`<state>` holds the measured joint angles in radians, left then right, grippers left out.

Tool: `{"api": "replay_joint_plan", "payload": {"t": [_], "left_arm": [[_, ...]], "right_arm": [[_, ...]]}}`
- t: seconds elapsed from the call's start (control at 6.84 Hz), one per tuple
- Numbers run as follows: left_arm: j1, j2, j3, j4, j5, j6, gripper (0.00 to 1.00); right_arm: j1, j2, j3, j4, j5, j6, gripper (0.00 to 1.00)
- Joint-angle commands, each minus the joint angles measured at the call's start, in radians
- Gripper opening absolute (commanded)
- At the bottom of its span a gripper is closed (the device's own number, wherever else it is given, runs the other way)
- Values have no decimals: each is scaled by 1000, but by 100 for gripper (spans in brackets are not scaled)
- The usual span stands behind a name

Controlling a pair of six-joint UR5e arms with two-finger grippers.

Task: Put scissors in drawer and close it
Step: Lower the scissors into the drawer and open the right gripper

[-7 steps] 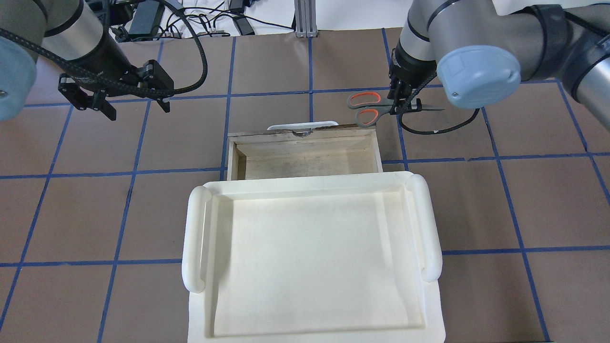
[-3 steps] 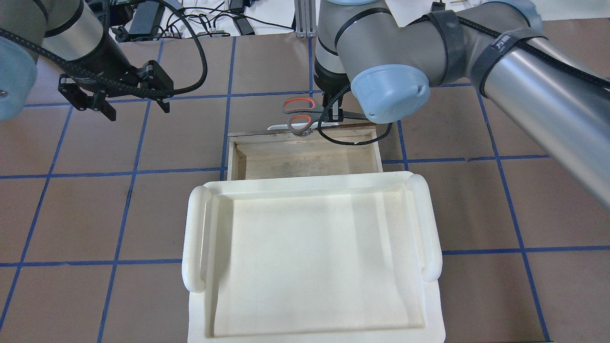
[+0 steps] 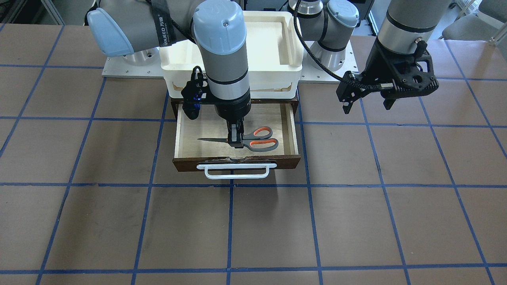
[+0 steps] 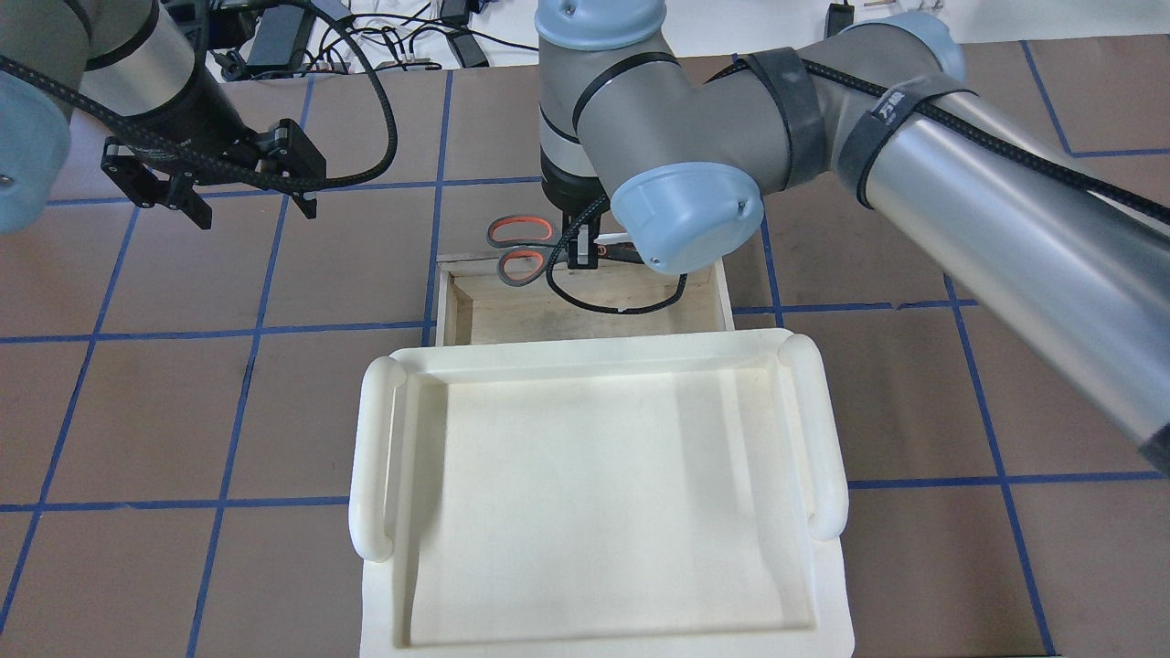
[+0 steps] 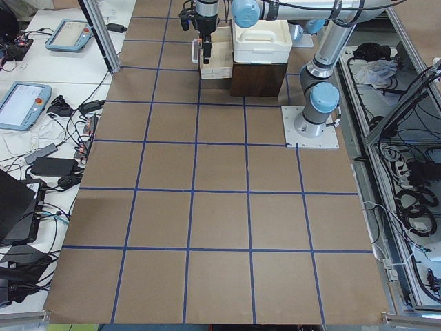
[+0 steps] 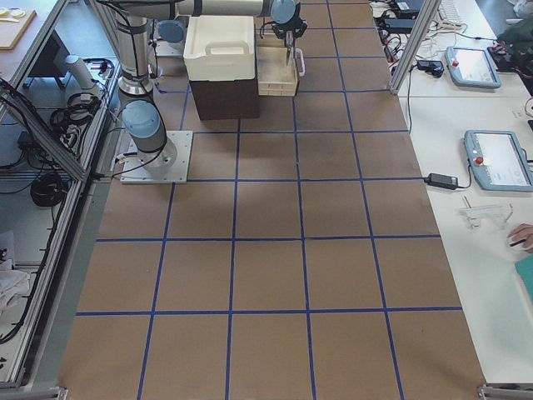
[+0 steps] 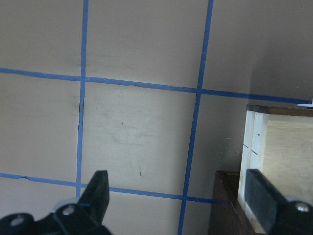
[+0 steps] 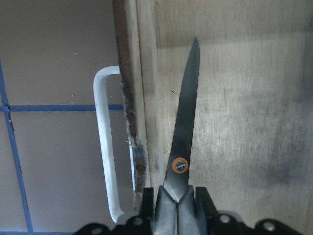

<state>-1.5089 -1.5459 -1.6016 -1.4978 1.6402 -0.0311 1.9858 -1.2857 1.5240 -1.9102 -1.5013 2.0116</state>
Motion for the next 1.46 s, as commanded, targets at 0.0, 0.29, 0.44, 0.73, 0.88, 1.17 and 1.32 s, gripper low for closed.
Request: {"api": "replay_joint_plan", "payload": {"t": [0.0,0.29,0.44,0.73,0.88,1.17,1.32], "left_arm": [[4,-16,2,11,0,8,100],[7,-29,-1,45,1,3,100],[7,-42,-12,45,1,-3,100],[15,-22,-17,31,9,0,100],[15,-29,-18,27,3,2,100],[13,-26,-18,14,-9,5,100],[6,-26,-18,14,-11,3,100]], "right_arm": [[24,-9,36,23,0,21,0],[25,-21,97,23,-4,19,0],[25,-30,110,22,1,18,0],[25,-27,154,19,6,7,0],[25,-24,168,17,4,10,0],[25,-21,168,8,7,13,0],[25,-21,168,7,7,13,0]]}}
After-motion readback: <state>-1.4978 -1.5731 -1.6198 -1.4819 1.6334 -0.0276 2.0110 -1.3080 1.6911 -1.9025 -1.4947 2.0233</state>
